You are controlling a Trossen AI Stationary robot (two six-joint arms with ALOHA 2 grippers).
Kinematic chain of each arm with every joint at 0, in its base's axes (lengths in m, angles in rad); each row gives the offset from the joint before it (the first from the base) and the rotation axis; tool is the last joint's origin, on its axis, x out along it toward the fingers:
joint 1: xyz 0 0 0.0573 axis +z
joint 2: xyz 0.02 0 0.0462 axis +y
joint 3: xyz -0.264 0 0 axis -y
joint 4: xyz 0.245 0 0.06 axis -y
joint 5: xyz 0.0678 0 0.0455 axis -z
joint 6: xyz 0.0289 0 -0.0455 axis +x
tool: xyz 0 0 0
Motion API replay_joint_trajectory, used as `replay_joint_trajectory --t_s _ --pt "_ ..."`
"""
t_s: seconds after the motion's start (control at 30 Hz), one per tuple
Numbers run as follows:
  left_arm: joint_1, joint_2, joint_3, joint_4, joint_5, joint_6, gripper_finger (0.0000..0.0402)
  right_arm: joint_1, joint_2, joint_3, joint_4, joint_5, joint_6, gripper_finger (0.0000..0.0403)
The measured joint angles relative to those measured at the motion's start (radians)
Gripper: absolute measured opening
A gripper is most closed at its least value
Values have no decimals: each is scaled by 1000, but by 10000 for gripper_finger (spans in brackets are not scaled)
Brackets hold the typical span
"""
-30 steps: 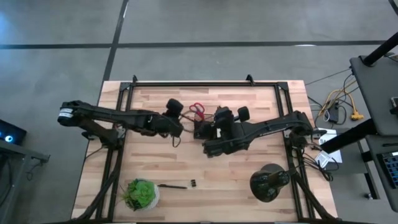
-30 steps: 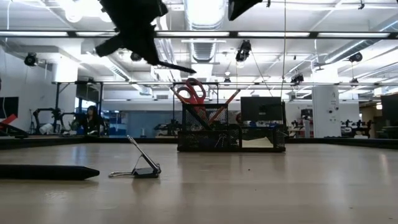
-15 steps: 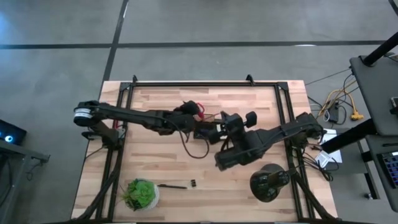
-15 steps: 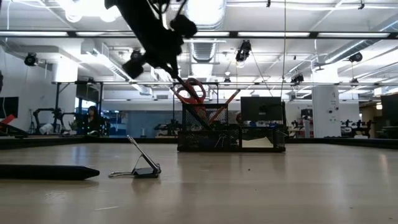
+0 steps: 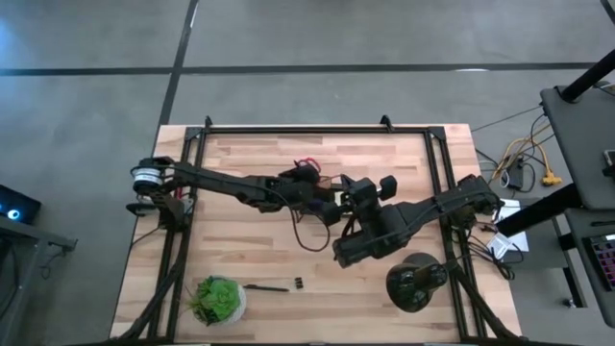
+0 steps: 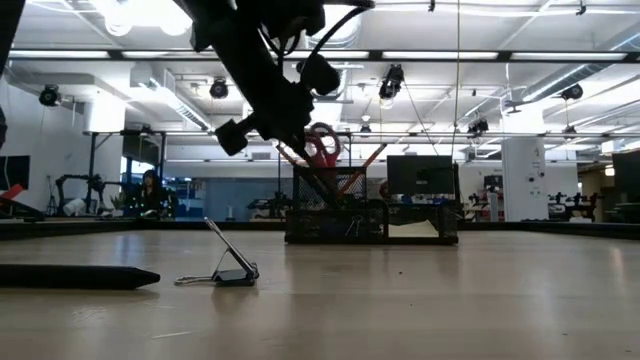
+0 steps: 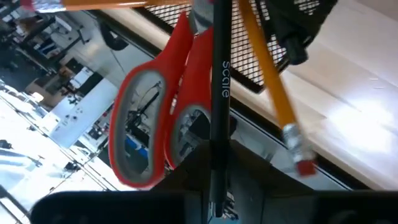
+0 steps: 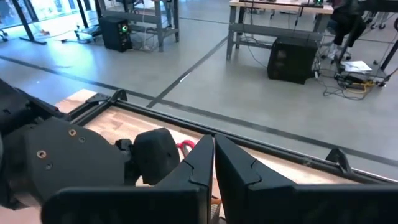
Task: Pick and place office supplies into organizer
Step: Put the top black pen into the desk organizer, then put the black binder clip into the desk organizer
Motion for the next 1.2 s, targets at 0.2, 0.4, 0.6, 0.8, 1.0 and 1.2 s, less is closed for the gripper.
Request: replay_joint_trajectory --t_s 0.2,0.4,0.6,0.8,1.0,1.2 --pt "-5 -6 8 -17 42 -25 61 0 0 -17 0 -27 0 9" --pt "-34 -14 9 -24 74 -55 90 -3 1 -70 0 -86 54 9" --pt "-50 -31 9 -20 72 -81 130 -3 2 -117 0 -88 142 9" --pt "-59 -105 8 -81 -18 -183 160 -2 2 -132 0 -97 164 9" --pt "-131 -232 6 -350 7 -565 164 -1 2 -124 6 -294 49 9" --pt "-235 -397 0 -554 228 -1165 164 20 0 -146 240 -652 -420 9"
